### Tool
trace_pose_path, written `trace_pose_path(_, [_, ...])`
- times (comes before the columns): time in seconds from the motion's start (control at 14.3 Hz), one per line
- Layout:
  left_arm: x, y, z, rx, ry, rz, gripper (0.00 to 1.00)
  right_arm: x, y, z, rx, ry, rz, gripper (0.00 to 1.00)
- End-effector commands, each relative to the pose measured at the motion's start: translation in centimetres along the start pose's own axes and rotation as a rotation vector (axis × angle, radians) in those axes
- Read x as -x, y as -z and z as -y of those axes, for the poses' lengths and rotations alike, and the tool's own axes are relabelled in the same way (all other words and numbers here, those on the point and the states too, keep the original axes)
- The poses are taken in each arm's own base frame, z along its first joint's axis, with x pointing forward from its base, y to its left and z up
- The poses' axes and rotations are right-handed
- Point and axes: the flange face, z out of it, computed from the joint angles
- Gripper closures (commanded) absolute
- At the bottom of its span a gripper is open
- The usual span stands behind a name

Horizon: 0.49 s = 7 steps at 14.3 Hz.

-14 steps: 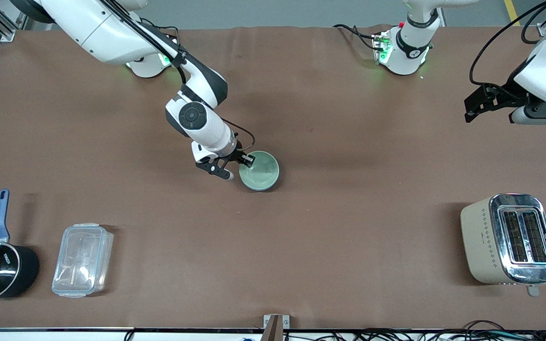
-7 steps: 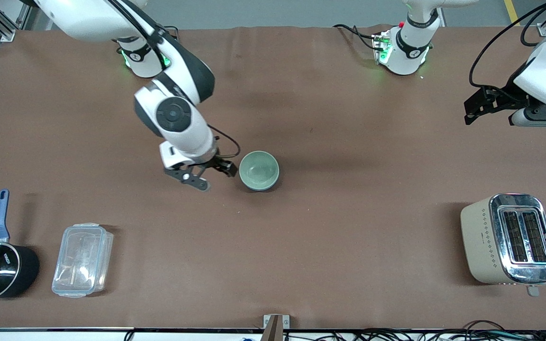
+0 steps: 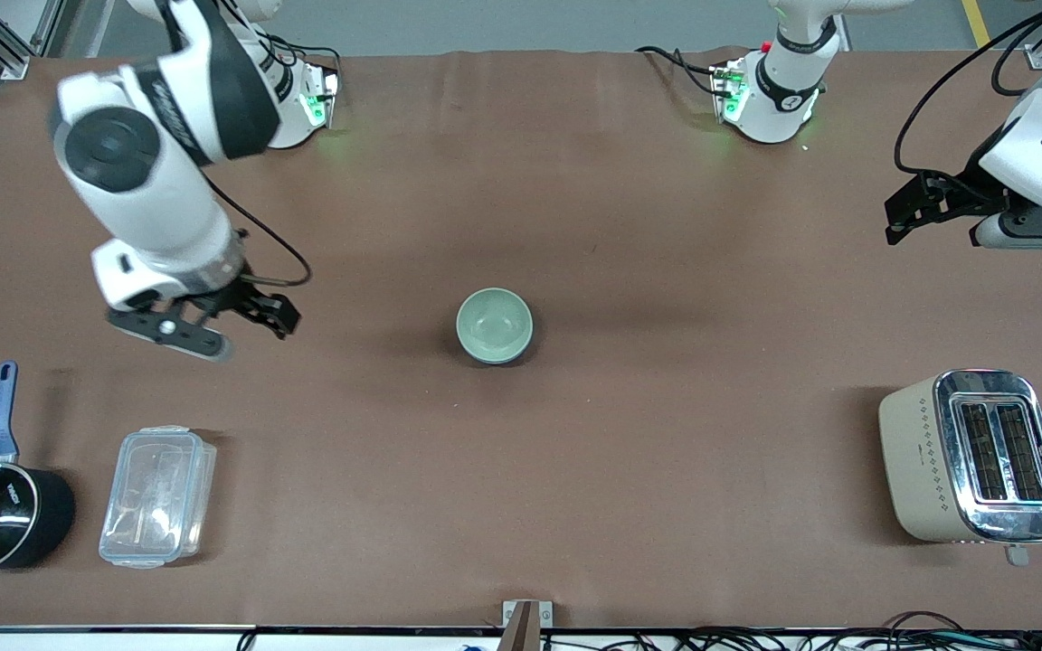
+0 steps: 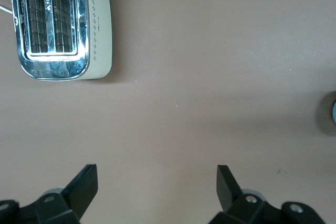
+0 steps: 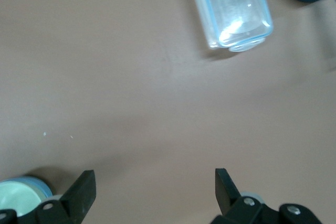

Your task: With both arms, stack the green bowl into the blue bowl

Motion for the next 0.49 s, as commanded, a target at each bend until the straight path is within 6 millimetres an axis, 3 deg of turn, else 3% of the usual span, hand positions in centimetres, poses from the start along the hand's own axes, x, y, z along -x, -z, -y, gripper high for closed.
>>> trace_pose_path(0.0, [-0.1, 0.5, 0.5, -0.003, -0.02, -0.012, 0.0, 0.6, 3.7, -6.5, -0.039, 0.049, 0.04, 0.0])
trace_pose_path(0.28, [0.0, 0.6, 0.8, -0.003, -0.012, -0.009, 0.0, 1.3, 7.1, -13.9, -0.086, 0.081, 0.081, 0.0])
trace_pose_path(0.42, [-0.1, 1.2, 0.9, -0.004, -0.015, -0.018, 0.0, 1.5, 8.0, -16.5, -0.095, 0.134, 0.085, 0.0])
